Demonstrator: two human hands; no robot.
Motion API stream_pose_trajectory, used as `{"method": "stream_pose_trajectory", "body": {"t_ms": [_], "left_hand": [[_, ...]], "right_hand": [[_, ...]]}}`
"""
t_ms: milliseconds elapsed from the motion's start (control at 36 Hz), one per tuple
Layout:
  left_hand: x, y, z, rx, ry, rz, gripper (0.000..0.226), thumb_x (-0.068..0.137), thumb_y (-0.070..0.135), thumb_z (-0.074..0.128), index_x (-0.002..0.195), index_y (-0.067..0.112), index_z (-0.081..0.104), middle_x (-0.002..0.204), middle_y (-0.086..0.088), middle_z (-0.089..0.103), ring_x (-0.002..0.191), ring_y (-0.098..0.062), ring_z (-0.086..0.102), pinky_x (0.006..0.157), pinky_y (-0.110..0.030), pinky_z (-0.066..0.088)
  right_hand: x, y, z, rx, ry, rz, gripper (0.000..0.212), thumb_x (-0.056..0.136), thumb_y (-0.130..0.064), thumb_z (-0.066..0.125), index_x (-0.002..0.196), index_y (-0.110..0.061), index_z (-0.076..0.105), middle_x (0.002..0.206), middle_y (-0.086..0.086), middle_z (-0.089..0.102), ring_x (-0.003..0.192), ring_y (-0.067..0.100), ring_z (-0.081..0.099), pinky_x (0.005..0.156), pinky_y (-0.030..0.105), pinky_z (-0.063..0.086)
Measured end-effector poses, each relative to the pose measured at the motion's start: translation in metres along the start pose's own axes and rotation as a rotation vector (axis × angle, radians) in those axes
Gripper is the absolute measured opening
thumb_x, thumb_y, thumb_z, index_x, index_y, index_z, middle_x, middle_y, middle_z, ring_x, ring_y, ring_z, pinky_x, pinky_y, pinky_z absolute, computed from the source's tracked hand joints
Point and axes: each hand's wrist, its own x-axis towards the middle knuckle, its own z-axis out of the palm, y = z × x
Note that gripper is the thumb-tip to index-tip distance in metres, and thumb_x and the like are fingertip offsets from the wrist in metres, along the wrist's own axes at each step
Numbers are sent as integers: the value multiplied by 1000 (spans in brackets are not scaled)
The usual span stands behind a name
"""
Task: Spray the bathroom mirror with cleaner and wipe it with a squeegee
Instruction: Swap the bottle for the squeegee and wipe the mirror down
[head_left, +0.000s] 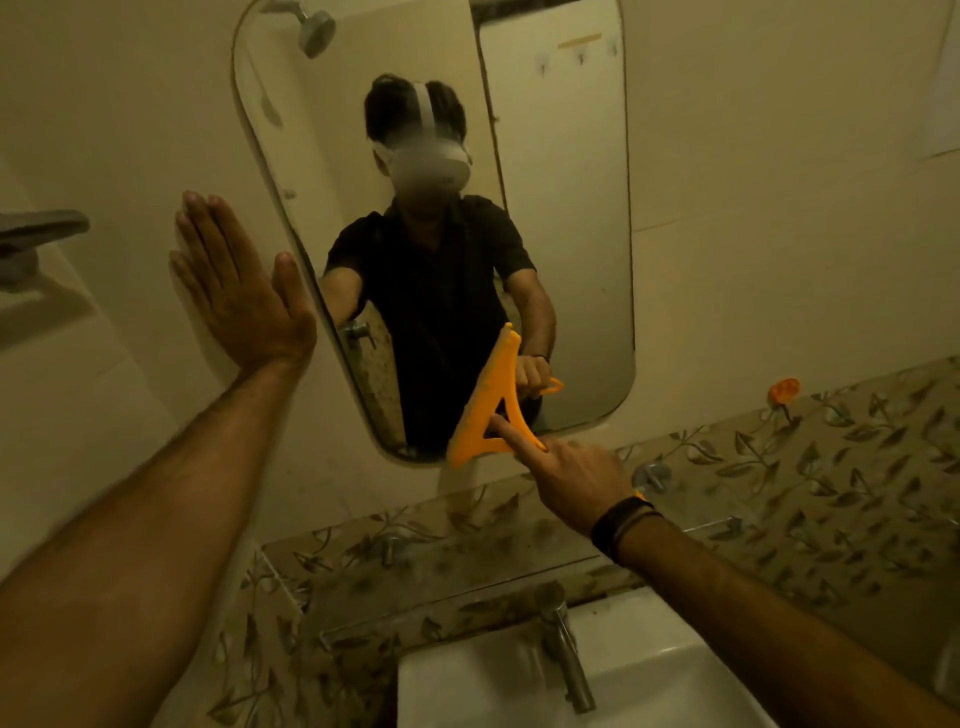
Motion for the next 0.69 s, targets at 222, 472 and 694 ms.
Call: {"method": "stream_pose_trajectory", "body": {"t_ms": [222,472,694], "left_hand": [[-1,2,-1,-35,19,13,68,108,38,36,163,3,16,170,-20,18,159,-34,14,129,-54,10],[1,2,-2,-30,6,6,69,108,42,30,163,3,13,171,-19,16,160,-32,13,129,-53,8],[-1,8,-7,-65,20,5,70,108,44,26,163,3,13,171,-18,15,160,-32,12,129,-51,5]], "right_hand": [[-53,74,12,1,-123,175,89,95,-17,52,150,-42,-13,69,4,57,41,19,37,39,32,43],[-73,97,5,-11,-45,227,84,99,-29,50,148,-43,-17,59,-3,47,36,12,31,35,29,35],[-35,77,-22,309,290,408,57,103,-38,35,154,-39,10,57,-2,46,42,11,37,39,26,25]]}}
